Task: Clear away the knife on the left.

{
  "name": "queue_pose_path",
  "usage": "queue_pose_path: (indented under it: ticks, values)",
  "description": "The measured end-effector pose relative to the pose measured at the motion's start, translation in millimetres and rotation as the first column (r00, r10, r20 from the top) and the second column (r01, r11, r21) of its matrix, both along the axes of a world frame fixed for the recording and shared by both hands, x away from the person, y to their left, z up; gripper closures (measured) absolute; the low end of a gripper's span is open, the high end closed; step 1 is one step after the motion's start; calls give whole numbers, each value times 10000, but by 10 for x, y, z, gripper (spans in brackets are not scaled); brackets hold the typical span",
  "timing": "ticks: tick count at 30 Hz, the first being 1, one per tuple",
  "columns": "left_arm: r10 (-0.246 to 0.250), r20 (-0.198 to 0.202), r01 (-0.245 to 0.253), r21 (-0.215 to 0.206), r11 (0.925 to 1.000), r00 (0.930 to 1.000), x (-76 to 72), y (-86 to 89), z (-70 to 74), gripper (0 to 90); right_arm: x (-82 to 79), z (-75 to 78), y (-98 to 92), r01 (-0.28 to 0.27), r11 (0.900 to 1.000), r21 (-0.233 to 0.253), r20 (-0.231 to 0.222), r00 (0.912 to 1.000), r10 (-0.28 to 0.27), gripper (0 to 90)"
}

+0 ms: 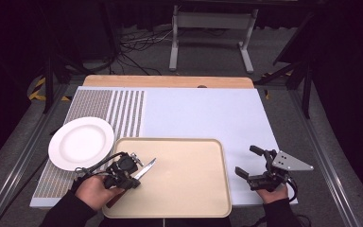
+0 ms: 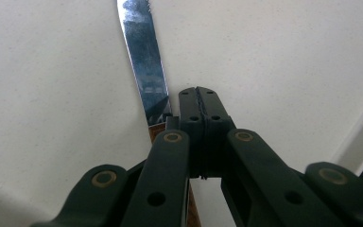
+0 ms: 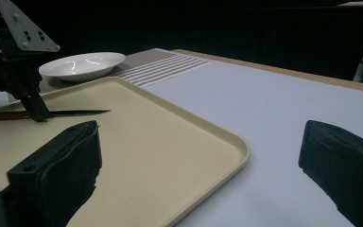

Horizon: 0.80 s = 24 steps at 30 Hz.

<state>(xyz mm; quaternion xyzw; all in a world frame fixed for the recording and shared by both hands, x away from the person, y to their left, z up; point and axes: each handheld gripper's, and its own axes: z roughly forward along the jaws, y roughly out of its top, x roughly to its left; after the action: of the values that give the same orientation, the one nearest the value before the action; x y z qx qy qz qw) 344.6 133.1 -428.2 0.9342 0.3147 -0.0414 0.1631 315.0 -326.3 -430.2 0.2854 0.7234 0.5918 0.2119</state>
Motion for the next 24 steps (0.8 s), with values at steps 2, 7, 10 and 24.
queue_pose_path:
  ticks: [2, 7, 10, 24]
  values:
    - [80, 66, -80, -13, 10000, 9999, 17, 18, 0, 900, 1, 0, 1, -2, 10000, -6, -10, 10000, 2, 11]
    - [240, 160, -239, -80, 9997, 9996, 53, 43, -4, 900, 0, 0, 2, -14, 10000, -15, -9, 10000, 14, 11]
    - [476, 145, -475, -68, 9988, 9988, 72, 73, -3, 900, 1, -1, 1, -16, 10000, -8, -9, 10000, 16, 11]
    - [1206, 249, -1204, -90, 9927, 9924, 163, 244, -3, 900, 6, -6, 6, -3, 10000, -24, -53, 10000, 2, 11]
